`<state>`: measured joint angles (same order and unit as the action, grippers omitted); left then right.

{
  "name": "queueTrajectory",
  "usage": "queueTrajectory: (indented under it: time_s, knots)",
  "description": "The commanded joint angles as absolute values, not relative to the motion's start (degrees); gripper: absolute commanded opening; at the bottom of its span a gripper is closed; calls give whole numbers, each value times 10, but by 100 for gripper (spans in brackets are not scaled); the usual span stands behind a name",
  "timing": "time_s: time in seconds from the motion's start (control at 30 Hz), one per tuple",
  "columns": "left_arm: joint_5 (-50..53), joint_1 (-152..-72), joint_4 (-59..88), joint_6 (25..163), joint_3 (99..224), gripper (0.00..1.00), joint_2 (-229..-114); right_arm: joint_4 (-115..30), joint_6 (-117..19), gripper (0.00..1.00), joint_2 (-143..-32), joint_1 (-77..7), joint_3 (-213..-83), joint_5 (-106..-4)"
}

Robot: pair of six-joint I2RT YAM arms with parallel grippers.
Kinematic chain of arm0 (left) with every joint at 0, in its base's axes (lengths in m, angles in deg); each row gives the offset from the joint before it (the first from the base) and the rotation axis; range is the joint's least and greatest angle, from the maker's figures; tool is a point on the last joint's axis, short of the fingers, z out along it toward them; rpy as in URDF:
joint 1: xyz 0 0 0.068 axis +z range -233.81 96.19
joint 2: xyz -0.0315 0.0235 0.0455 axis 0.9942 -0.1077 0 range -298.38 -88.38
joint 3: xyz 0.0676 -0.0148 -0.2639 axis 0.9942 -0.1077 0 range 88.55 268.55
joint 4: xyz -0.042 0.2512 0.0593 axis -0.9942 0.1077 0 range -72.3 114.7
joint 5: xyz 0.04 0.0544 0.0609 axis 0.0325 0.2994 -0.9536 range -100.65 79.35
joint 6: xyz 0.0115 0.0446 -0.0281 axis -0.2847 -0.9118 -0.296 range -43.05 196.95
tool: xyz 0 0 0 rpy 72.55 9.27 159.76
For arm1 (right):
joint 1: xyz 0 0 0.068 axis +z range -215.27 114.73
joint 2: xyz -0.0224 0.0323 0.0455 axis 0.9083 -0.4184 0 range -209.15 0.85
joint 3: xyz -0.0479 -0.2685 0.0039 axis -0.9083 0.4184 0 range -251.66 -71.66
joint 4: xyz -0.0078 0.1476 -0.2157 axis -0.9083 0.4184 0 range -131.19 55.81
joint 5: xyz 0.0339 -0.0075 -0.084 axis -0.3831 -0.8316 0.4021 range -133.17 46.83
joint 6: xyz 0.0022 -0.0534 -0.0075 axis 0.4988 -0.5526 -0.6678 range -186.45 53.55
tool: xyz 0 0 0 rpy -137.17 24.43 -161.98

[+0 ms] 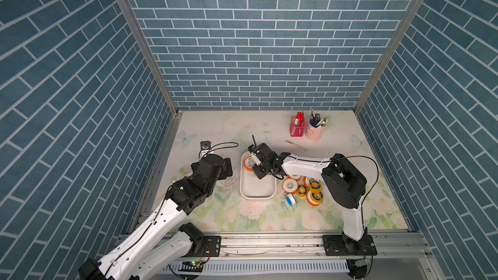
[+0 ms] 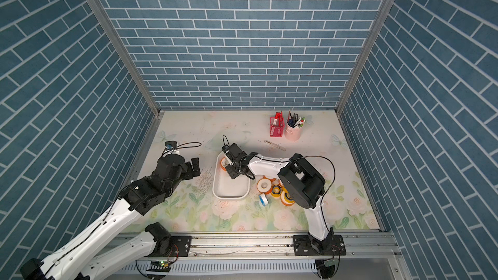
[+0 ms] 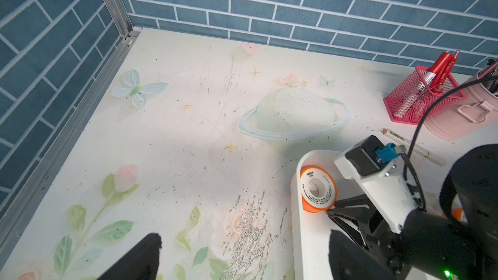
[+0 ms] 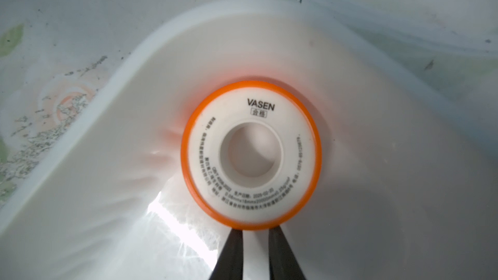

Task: Put the sealing tape into the storage box
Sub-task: Place the sealing tape in the storage box, then pick up the sealing tape at the center of the board.

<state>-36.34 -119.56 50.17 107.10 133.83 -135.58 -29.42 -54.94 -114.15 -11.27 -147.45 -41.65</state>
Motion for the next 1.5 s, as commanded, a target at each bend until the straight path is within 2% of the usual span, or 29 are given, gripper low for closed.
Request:
queueTrajectory:
  time_s: [0.0,0.33,0.6,0.8,0.9,1.0,1.17,1.27,1.47]
  knots:
    - [-365,-1195,506,1067,1332,100,-1353,-291,-558,19,-1149,-111,-1485,-417]
    - [-364,-1196,506,1068,1331,100,-1352,-325,-558,25,-1016,-110,-1411,-439]
    - [-342,-1201,498,1059,1331,100,-1348,-403,-581,30,-829,-123,-1286,-375]
    - [-238,-1203,457,1042,1334,100,-1354,-482,-543,34,-653,-196,-1125,-337]
    - [-198,-1224,416,1061,1335,95,-1380,-495,-518,36,-585,-246,-1055,-325]
    - [-231,-1294,396,1076,1372,94,-1447,-493,-506,43,-540,-277,-1008,-291]
    - [-261,-1391,393,1075,1492,95,-1641,-483,-476,53,-495,-306,-958,-232]
    - [-253,-1424,406,1066,1579,97,-1761,-496,-460,59,-470,-322,-923,-194]
    - [-215,-1440,460,1034,1748,100,-1960,-502,-438,66,-432,-358,-890,-177]
